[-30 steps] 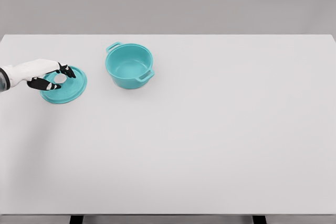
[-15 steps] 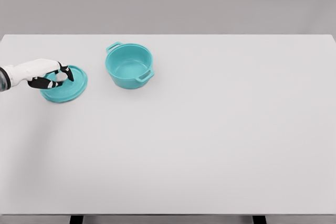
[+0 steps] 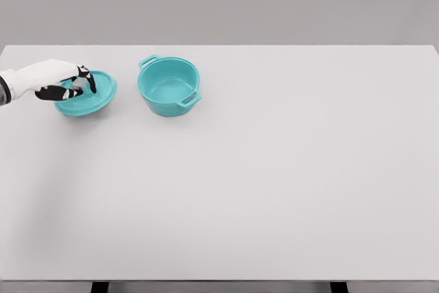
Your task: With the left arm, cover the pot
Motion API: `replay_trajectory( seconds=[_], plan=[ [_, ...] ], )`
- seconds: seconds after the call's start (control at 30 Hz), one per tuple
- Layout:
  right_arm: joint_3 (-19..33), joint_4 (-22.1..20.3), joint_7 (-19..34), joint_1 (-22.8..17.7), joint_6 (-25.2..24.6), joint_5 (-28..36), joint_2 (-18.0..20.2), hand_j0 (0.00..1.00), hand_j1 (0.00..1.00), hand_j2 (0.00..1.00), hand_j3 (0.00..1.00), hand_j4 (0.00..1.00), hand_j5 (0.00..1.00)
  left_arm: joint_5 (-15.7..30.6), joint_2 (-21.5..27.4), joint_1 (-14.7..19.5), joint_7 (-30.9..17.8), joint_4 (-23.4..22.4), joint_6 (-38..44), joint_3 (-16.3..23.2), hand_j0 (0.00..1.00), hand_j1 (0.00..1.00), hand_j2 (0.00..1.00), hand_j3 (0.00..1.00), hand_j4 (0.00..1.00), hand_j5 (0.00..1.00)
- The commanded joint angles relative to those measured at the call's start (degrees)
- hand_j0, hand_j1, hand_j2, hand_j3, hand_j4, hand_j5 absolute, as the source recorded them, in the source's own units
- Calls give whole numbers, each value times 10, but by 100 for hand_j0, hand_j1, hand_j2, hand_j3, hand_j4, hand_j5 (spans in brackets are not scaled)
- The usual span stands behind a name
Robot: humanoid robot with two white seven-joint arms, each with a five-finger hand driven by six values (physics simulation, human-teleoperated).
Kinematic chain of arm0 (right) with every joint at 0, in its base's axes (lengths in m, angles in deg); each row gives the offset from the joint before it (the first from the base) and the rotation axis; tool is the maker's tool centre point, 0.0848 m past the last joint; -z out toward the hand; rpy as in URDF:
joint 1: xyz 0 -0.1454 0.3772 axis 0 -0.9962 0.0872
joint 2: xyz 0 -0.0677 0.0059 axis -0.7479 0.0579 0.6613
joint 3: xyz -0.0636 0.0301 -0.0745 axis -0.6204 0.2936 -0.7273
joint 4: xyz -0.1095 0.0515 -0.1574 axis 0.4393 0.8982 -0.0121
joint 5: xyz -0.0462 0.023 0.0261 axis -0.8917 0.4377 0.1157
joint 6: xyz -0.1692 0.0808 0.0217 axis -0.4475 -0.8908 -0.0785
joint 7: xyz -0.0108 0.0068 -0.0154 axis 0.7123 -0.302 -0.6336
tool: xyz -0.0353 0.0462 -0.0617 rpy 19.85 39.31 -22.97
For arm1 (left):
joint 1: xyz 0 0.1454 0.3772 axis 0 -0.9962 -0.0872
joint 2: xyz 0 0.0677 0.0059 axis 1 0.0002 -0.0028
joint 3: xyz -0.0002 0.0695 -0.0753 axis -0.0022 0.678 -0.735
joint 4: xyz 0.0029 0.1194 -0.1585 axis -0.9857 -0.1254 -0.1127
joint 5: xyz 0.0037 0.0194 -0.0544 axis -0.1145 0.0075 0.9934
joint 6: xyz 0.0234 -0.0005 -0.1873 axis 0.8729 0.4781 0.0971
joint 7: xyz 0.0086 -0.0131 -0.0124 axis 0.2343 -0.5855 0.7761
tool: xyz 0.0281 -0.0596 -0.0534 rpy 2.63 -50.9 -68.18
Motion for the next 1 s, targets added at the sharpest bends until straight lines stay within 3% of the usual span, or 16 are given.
replay_trajectory(
  seconds=[0.0,0.37,0.67,0.97],
  plan=[
    [0,1,0,0,0,0,0,100,100,100,100,100,100,4,4,0,0,7,2,-2,49,49,49,49,49,49],
    [0,1,0,0,0,0,0,100,100,100,100,100,100,1,5,25,0,11,2,-1,49,49,49,49,49,49],
    [0,0,0,0,0,0,0,100,100,100,100,100,100,-1,-1,29,0,59,2,-1,49,49,49,49,49,49],
    [0,1,0,0,0,0,0,100,100,100,100,100,100,-2,-30,35,0,71,2,-1,49,49,49,49,49,49]
  ],
)
